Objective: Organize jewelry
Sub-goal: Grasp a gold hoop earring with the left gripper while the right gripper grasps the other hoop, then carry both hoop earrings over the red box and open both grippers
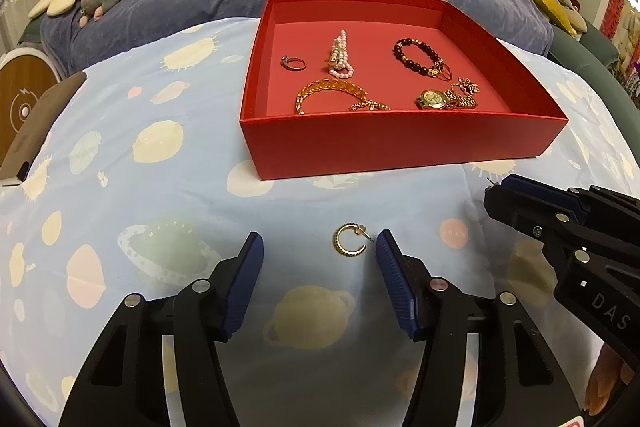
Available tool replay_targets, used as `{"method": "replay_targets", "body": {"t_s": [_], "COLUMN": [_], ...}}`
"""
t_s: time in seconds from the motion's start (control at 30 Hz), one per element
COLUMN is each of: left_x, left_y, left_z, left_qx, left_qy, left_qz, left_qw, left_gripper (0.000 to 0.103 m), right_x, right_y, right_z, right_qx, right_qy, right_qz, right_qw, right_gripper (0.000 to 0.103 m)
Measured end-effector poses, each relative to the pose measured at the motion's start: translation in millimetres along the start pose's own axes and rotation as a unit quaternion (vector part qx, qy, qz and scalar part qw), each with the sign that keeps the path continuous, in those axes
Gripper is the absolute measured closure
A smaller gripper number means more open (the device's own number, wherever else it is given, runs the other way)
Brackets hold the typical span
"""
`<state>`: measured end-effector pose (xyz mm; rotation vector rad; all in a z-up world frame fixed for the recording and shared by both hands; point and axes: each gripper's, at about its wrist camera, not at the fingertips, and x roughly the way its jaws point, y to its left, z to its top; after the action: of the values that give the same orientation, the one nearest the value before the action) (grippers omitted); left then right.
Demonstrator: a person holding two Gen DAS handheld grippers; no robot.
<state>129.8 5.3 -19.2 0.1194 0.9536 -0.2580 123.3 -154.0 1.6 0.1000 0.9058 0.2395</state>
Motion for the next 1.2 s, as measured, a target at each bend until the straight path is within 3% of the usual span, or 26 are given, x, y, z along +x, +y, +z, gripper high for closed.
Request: {"method": "replay_targets", "body": {"t_s": [0.13,0.33,0.87,1.2], "left_x": [2,1,-23,-52], "left_y": [-3,-11,-7,-18], "left_z": [2,1,11,70], "left_qx": [0.004,0.022,-0.009,-0.013], "left_qy": [-0.012,-0.021,-0.021,-0.067], "left_qz": [0.004,0.009,-0.038,-0.052], "left_qw": [0.9999,0.9995,0.9990,0.9963], "left_gripper": [0.061,0.089,0.089,0.089], "right_x": [-1,-4,-20,-48], "right_y": [-5,-11,-10,-13], "right_z": [0,-1,8,59], "right_qx": [0.004,0.008,0.009,0.015], "right_qy": [-0.001,-0.002,-0.021,-0.075], "right_qz": [-0.001,-0.003,0.006,0.006], "right_qw": [1.000,1.000,1.000,0.997], "right_gripper": [0.087,0.087,0.087,0.087]}}
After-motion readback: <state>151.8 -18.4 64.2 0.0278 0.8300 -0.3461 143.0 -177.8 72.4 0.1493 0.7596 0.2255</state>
